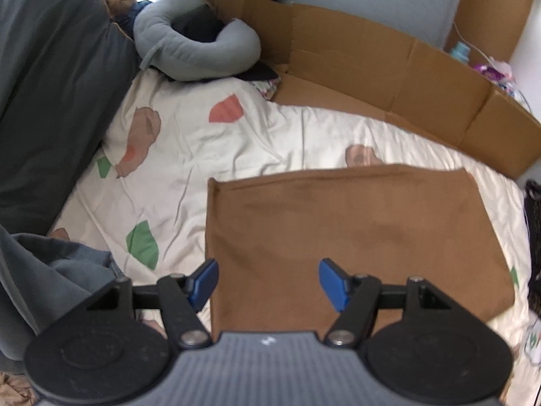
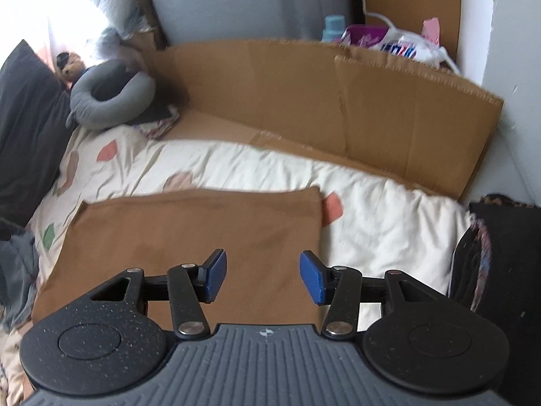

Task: Fold clothes

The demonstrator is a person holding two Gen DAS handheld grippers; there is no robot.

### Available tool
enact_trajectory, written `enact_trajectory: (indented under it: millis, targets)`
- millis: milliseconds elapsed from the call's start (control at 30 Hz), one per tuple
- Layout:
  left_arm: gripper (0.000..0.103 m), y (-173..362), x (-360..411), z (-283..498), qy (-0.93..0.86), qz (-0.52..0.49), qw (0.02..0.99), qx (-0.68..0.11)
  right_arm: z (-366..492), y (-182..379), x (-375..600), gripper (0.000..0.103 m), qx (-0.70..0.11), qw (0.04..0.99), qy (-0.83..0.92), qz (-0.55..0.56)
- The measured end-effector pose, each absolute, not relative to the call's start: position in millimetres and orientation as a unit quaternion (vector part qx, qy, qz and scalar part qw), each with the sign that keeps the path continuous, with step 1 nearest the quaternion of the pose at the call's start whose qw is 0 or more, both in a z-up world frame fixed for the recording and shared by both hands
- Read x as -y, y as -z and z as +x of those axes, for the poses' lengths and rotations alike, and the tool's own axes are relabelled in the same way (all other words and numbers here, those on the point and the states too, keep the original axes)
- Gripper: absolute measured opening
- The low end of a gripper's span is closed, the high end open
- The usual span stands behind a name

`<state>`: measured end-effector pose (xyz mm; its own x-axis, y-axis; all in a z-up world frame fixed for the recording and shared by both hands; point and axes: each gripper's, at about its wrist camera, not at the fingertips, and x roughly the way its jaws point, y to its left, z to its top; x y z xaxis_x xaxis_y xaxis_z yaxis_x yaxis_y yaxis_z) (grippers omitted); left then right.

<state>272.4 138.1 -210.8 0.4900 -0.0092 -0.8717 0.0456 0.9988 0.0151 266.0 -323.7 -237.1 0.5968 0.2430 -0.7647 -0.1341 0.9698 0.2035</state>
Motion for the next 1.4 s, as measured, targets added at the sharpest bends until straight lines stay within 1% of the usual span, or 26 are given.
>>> enact_trajectory:
  millis: [200, 333, 433, 600, 700, 800, 933, 1000, 1200, 1267, 1300, 1400]
  targets:
    - [0.066, 236.0, -165.0, 248.0, -0.022, -0.026, 0.857, -0.514, 248.0, 265.8, 316.3, 0.055, -0.445, 0.888, -0.11, 0.036]
    - [0.063, 263.0, -178.1, 232.6, -0.02, -0.046, 0.849, -0.526, 237.7, 283.6, 319.8, 0.055, -0.447, 0.888, -0.096, 0.051]
    - [0.062, 280.4, -180.1, 221.8, -0.011, -0.043, 0.847, -0.53, 231.8, 297.7, 324.6, 0.055, -0.452, 0.886, -0.075, 0.065]
    - [0.062, 301.4, -185.7, 205.4, 0.005, -0.044, 0.846, -0.531, 218.9, 317.8, 323.8, 0.055, -0.47, 0.879, -0.067, 0.045]
    - [0.058, 312.5, -191.8, 194.8, 0.012, -0.04, 0.84, -0.541, 212.5, 327.3, 327.2, 0.055, -0.481, 0.873, -0.057, 0.048]
    - [0.057, 320.8, -197.8, 185.6, 0.021, -0.039, 0.833, -0.551, 206.9, 335.6, 327.6, 0.055, -0.493, 0.868, -0.05, 0.044]
    - [0.043, 334.2, -198.3, 176.0, 0.038, -0.015, 0.826, -0.561, 199.3, 345.6, 325.8, 0.055, -0.51, 0.858, -0.041, 0.035]
    - [0.038, 340.7, -197.0, 173.1, 0.046, -0.006, 0.824, -0.565, 196.0, 349.2, 327.1, 0.055, -0.517, 0.854, -0.035, 0.046]
    - [0.032, 351.6, -193.4, 168.2, 0.061, 0.039, 0.829, -0.555, 190.8, 358.5, 326.9, 0.055, -0.53, 0.847, -0.019, 0.042]
    - [0.024, 352.5, -193.2, 168.0, 0.069, 0.043, 0.831, -0.55, 190.4, 361.4, 327.4, 0.055, -0.532, 0.845, -0.013, 0.043]
    - [0.019, 352.7, -193.4, 167.8, 0.074, 0.041, 0.833, -0.547, 190.4, 362.9, 327.6, 0.055, -0.534, 0.845, -0.01, 0.044]
    - [0.014, 355.0, -190.9, 166.6, 0.086, 0.048, 0.834, -0.544, 190.7, 367.6, 328.0, 0.055, -0.537, 0.842, -0.004, 0.048]
